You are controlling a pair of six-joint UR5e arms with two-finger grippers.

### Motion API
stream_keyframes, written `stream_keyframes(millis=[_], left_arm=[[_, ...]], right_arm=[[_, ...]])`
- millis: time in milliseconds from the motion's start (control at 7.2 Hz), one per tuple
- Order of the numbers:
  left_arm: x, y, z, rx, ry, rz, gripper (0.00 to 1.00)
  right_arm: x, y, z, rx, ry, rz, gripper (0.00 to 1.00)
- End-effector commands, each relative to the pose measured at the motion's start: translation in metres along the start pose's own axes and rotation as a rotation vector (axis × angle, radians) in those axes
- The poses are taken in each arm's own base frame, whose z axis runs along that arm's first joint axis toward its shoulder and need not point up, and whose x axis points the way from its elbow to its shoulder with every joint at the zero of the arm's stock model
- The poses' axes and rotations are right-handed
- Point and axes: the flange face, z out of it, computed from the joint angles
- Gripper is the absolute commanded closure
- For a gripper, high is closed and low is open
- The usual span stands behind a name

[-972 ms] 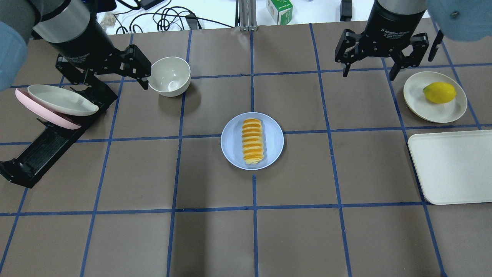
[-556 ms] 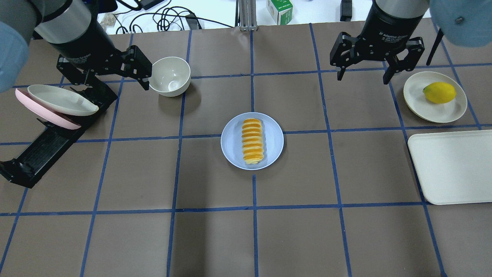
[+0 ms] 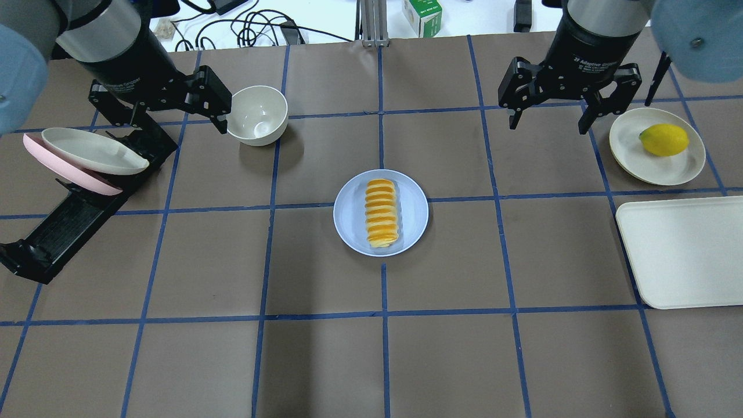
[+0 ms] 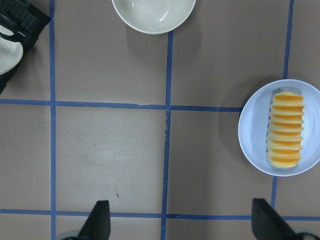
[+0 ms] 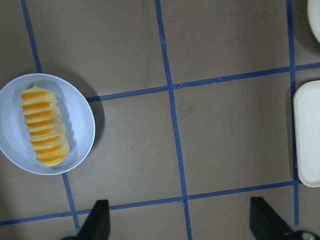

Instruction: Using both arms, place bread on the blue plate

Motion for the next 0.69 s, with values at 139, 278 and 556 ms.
stream_keyframes(millis=[139, 278, 556], left_arm=[[0.0007, -0.0086, 0.0007, 0.000, 0.000, 0.008, 0.00], [0.0007, -0.0106, 0.0038, -0.006, 0.000, 0.008, 0.00], [0.0001, -0.0097, 0.0030, -0.005, 0.001, 0.006, 0.00]], right_arm=[[0.0002, 0.0005, 0.0005, -0.001, 0.001, 0.000, 0.00], [0.0003, 0.0004, 0.0005, -0.001, 0.003, 0.000, 0.00], [0.0003, 0.0004, 0.0005, -0.001, 0.003, 0.000, 0.00]])
